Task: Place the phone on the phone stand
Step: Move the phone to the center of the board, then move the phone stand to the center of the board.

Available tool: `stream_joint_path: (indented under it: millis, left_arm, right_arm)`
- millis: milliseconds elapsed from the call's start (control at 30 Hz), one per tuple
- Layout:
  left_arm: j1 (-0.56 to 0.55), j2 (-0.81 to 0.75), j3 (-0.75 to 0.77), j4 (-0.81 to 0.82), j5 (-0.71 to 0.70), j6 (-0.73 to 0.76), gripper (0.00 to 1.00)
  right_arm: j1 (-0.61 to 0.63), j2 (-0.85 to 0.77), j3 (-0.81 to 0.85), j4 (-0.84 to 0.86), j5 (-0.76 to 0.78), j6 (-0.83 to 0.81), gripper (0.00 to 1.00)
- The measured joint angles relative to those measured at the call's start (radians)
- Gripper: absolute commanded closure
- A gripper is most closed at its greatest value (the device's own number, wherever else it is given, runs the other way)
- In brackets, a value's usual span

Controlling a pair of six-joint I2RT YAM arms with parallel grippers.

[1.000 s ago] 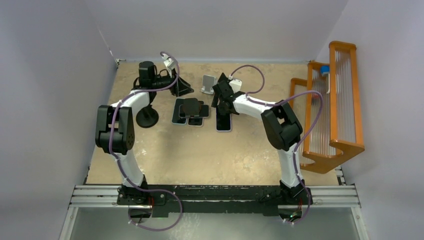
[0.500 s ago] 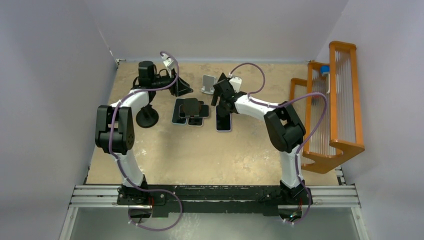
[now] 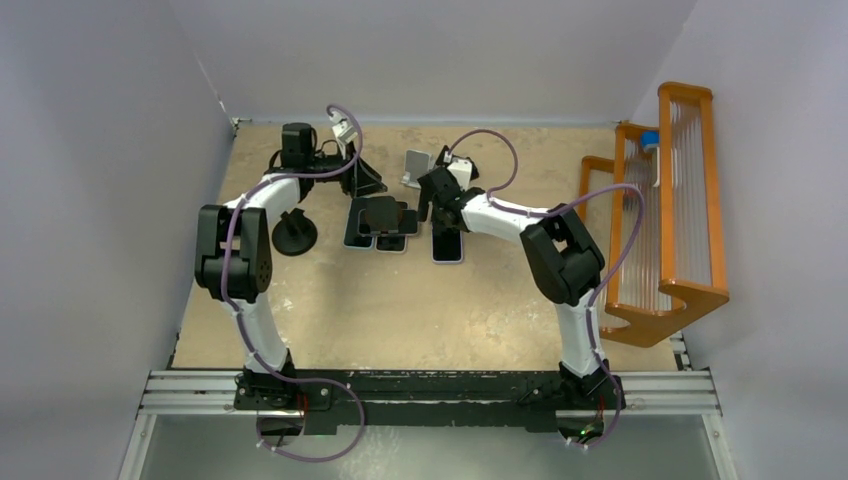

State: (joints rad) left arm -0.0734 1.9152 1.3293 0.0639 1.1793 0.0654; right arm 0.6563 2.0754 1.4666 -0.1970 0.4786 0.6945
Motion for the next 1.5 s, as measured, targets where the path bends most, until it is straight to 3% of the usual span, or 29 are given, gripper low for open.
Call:
stream_joint_path:
  millis: [333,767,933,1033,1133,1200,1300,1500]
  left_arm:
    - [-0.046,0.024,0.0,-0.096,-0.083,0.096,0.51]
    - [-0.066,0.031,0.0,-0.123,-0.156,0.14,0.57]
    - [-0.073,0.036,-0.015,-0.125,-0.172,0.141,0.65]
    - [-0.075,0.037,-0.03,-0.126,-0.171,0.141,0.71]
    - [-0.079,0.037,-0.036,-0.127,-0.162,0.139,0.85]
    - [-0.085,0.037,-0.036,-0.126,-0.156,0.138,0.92]
    - [-0.1,0.037,-0.037,-0.121,-0.146,0.134,1.0]
    - [-0.166,0.04,-0.047,-0.05,-0.131,0.087,1.0]
  right_arm:
    - [0.0,0.011,-0.004,-0.003,0.0,-0.019,0.02]
    - [0.004,0.011,-0.035,0.031,0.003,-0.051,0.11]
    - [0.004,0.011,-0.039,0.042,0.0,-0.063,0.34]
    - [0.004,0.01,-0.043,0.047,0.003,-0.071,0.53]
    - [0.005,0.005,-0.058,0.067,0.002,-0.076,0.84]
    - [0.005,-0.004,-0.076,0.086,0.0,-0.078,0.97]
    - [0.005,-0.02,-0.103,0.111,0.0,-0.079,0.99]
    - [-0.006,-0.124,-0.247,0.141,-0.03,-0.074,0.99]
